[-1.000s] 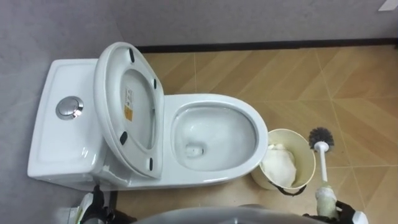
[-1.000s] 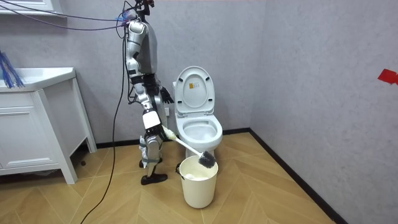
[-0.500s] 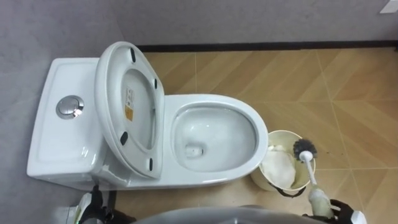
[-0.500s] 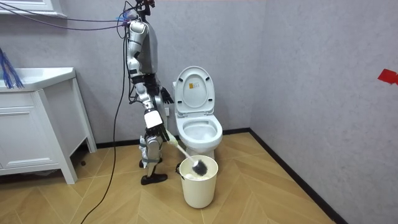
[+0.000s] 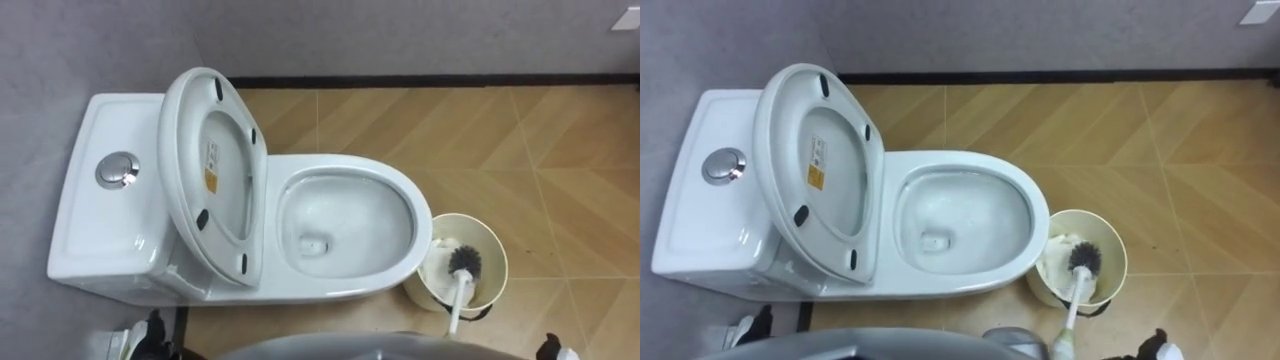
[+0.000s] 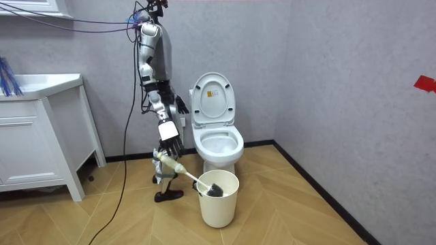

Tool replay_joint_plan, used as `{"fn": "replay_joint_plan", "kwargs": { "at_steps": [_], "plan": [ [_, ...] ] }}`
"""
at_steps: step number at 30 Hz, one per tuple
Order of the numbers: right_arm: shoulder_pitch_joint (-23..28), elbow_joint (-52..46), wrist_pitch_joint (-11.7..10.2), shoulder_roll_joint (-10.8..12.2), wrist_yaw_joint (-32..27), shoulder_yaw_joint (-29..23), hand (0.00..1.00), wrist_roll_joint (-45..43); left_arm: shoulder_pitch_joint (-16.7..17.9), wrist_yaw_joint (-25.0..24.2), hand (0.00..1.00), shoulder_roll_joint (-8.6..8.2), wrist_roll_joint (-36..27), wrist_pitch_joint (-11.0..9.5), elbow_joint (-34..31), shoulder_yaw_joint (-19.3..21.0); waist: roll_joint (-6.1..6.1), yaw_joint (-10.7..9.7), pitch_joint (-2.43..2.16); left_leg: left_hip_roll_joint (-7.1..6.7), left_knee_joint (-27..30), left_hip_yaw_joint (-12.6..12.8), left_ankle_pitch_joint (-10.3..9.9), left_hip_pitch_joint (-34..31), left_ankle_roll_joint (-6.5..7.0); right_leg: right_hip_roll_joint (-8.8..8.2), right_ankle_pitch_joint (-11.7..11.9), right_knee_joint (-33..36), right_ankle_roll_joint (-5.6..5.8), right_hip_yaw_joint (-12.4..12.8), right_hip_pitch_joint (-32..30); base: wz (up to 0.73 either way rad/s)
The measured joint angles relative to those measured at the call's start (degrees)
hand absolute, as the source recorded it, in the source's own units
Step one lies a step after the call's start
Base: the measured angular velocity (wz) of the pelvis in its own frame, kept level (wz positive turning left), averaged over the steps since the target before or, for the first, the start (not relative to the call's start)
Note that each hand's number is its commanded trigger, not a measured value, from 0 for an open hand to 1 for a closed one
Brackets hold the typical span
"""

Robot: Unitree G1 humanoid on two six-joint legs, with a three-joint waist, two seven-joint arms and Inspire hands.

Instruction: Brush toilet

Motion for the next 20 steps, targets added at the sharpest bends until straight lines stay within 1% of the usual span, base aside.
{"fn": "replay_joint_plan", "kwargs": {
  "at_steps": [3,9,12,15,17,20],
  "plan": [
    [-0.3,0.1,1.1,0.0,1.1,0.0,0.0,0.3,0.0,0.0,0.0,0.0,0.0,0.3,0.4,0.0,0.02,0.1,0.01,0.0,0.0,-0.1,0.0,0.0,0.0,0.0,0.0,0.2,0.01,0.0,0.0,0.0],
    [-0.7,0.6,2.0,0.0,3.9,0.0,0.0,0.3,-0.1,-0.4,0.0,0.01,0.1,1.4,1.5,0.0,0.03,-0.1,0.0,0.02,0.0,-0.2,0.0,0.1,0.01,-0.02,0.0,0.2,0.01,-0.1,0.0,0.0],
    [-0.7,2.1,2.9,0.0,5.8,0.0,0.0,0.3,0.3,-1.5,0.0,0.0,1.1,2.5,1.7,0.1,0.02,0.0,-0.01,0.02,0.0,-0.1,0.0,0.1,0.01,-0.04,0.0,0.2,0.01,-0.1,0.0,0.0],
    [-0.6,3.3,4.6,0.0,8.8,0.1,0.0,0.6,0.2,-2.0,0.0,-0.01,3.4,3.9,1.8,0.1,0.01,0.0,-0.05,0.01,0.0,-0.4,0.0,0.1,0.01,-0.07,0.0,0.1,0.01,-0.3,0.1,0.01],
    [-0.8,4.9,5.0,0.0,10.8,0.2,0.0,1.1,0.3,-2.5,0.0,-0.15,4.8,4.6,1.8,0.2,0.03,0.0,-0.09,0.01,0.1,-0.5,0.0,0.1,0.01,-0.09,0.0,0.1,0.01,-0.5,0.2,0.03],
    [-0.9,6.5,6.3,0.0,14.2,1.0,0.0,3.2,0.1,-2.8,0.0,-0.4,5.3,4.8,1.7,1.0,0.08,0.0,-0.1,0.0,0.1,-1.3,0.0,0.0,0.01,-0.1,0.0,0.0,0.0,-0.9,0.2,0.05]
  ]
}}
